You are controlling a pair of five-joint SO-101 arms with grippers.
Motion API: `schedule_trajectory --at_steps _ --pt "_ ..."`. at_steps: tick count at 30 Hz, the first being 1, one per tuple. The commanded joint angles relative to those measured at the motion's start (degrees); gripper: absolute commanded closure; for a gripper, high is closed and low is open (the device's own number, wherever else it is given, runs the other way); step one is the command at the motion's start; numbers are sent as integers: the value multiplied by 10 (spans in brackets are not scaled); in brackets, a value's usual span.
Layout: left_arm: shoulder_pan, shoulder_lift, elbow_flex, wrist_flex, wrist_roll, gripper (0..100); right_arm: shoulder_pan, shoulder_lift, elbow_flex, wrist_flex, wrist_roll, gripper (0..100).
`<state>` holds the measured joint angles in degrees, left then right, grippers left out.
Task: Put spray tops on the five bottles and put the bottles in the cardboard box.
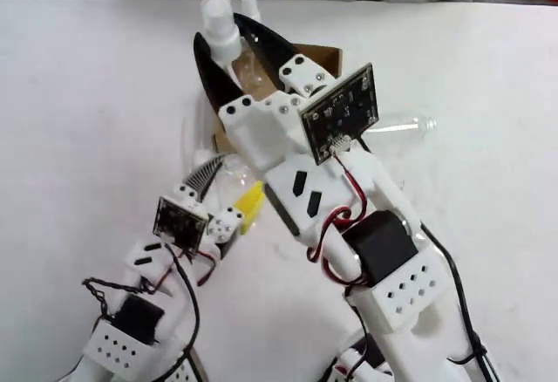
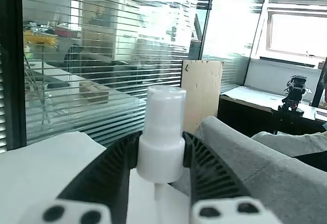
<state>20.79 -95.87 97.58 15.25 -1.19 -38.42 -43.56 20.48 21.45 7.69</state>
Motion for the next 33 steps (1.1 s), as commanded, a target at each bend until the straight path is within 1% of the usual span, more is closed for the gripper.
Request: schedule_trajectory --at_steps 1,6,10,12,20,27,33 --pt "7 -15 -3 1 -2 976 -7 -12 -20 15 -6 981" --pt "7 -15 -3 1 -2 976 -7 -13 12 16 -12 981" --pt "7 -15 -3 1 -2 976 -7 -13 23 16 -84 981" --pt "7 -15 -3 1 -2 976 -7 -13 24 16 -98 981" --pt "7 -15 -3 1 -2 976 -4 -13 57 15 -99 981" --pt "7 -15 -3 1 -2 976 -2 -13 117 -73 -98 981" --pt "7 -15 -3 1 -2 976 -2 -13 115 -87 -98 981"
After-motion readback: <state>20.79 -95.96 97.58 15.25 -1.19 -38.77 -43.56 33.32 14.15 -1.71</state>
